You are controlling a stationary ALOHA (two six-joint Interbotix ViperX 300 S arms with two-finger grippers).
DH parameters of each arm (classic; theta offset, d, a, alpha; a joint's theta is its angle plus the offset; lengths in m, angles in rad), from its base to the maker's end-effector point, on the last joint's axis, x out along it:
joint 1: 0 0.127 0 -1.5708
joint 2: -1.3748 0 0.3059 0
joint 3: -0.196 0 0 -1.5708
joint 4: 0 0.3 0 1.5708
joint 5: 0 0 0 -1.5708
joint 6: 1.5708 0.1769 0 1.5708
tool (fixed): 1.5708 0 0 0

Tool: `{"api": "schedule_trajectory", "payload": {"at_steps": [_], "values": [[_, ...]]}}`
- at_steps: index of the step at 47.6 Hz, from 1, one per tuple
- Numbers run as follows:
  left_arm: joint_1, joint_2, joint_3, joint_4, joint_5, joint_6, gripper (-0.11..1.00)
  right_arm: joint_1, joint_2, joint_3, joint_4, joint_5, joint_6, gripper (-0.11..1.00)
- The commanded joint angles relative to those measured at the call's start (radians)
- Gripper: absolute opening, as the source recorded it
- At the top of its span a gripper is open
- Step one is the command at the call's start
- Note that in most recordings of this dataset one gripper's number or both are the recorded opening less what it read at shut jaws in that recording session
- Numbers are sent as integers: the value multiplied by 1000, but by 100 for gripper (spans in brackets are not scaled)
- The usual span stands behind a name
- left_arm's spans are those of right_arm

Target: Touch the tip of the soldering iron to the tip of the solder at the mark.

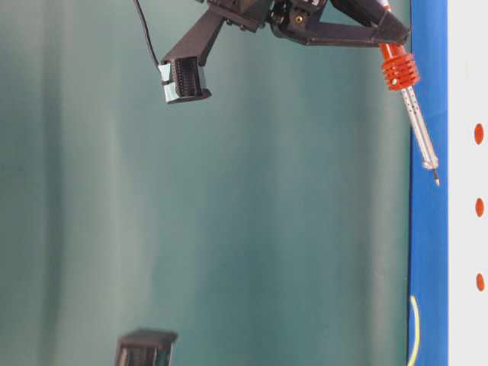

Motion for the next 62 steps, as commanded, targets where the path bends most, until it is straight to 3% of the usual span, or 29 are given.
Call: {"api": "schedule_trajectory", "payload": {"at_steps": [1, 14, 27, 62], "values": [[-11, 29, -60, 2, -9, 3, 2, 2, -21, -9, -3, -9, 2, 6], [-12, 189, -187, 2, -12, 0, 2, 3, -21, -6, -3, -9, 3, 6], [-11, 327, -250, 2, -17, 9, 2, 3, -20, -2, -5, -9, 2, 6], [15, 365, -259, 0, -21, -3, 2, 15, -8, 15, -5, -49, 3, 6]]}}
